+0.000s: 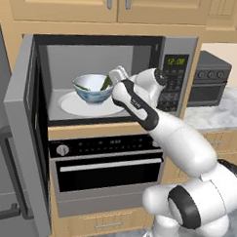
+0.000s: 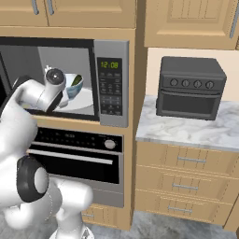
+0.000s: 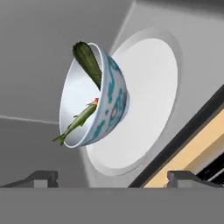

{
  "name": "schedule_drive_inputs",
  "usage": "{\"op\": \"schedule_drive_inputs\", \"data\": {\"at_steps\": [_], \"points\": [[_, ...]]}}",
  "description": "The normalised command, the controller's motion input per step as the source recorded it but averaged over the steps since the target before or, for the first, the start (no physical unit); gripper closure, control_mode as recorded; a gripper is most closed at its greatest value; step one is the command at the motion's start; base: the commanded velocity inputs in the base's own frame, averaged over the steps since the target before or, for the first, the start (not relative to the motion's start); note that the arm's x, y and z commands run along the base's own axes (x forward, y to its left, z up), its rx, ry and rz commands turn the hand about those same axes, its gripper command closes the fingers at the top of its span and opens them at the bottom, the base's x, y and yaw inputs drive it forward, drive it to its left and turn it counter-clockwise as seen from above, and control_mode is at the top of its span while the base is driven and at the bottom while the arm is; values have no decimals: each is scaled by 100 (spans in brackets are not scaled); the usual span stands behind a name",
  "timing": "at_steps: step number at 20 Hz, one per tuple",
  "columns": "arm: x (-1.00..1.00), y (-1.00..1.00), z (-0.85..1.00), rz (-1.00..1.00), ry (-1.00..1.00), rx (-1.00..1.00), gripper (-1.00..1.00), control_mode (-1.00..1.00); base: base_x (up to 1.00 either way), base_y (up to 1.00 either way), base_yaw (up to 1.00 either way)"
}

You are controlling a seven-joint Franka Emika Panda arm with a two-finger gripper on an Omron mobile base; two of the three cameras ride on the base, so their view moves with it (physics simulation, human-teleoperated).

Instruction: The microwave is finished heating the fish and squash. Take the bowl containing the food and place it on the dining counter.

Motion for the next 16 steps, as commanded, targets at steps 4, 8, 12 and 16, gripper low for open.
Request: {"op": "schedule_drive_inputs", "data": {"at_steps": [4,8,12,16], "points": [[68,4,-18,-1,14,0,-100,-100,0,0,0],[58,3,-19,-1,10,0,-100,-100,0,0,0],[49,7,-31,0,8,0,-100,-100,0,0,0],[54,17,-21,0,2,0,-100,-100,0,0,0]]}}
